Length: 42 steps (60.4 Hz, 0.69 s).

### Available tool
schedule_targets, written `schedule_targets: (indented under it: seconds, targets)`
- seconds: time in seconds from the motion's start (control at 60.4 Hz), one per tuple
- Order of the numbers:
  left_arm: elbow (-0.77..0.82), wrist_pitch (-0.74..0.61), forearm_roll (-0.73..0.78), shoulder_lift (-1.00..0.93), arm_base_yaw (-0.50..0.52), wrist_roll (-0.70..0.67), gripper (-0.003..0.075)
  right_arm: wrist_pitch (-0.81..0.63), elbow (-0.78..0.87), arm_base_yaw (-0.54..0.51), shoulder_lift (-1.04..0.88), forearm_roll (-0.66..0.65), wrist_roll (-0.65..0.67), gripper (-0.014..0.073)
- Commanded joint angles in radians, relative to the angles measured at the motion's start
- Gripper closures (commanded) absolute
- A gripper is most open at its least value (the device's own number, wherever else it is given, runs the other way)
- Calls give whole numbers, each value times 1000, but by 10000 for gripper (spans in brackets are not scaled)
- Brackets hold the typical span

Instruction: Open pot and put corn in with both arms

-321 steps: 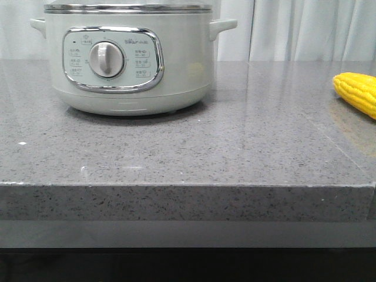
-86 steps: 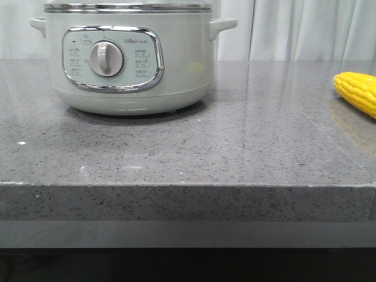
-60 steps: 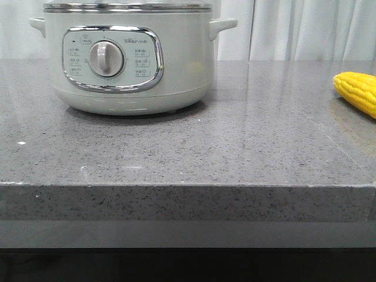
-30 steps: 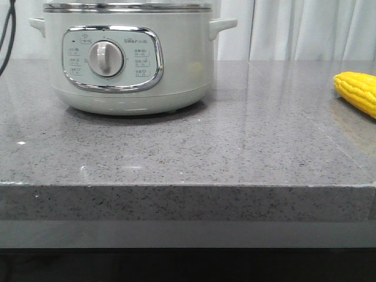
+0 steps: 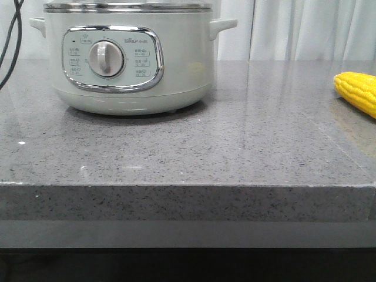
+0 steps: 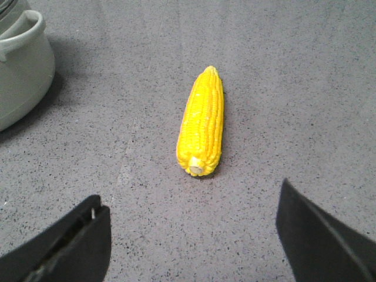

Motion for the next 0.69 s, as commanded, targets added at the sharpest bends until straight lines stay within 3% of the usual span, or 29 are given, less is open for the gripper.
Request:
schedule_targets:
  seconds: [0.0,0.232,0.678]
  targets:
    - [-36,-51,-13,-46,-7,-7,407,-73,-33,1,10,4,-1,-1]
    - [-63,-51,-13,-55,-7,-7,500,-73,-33,1,10,4,-1,-1]
    - [-193,73,-9,-228,-7,-7,504,-73,-33,1,10,4,-1,-1]
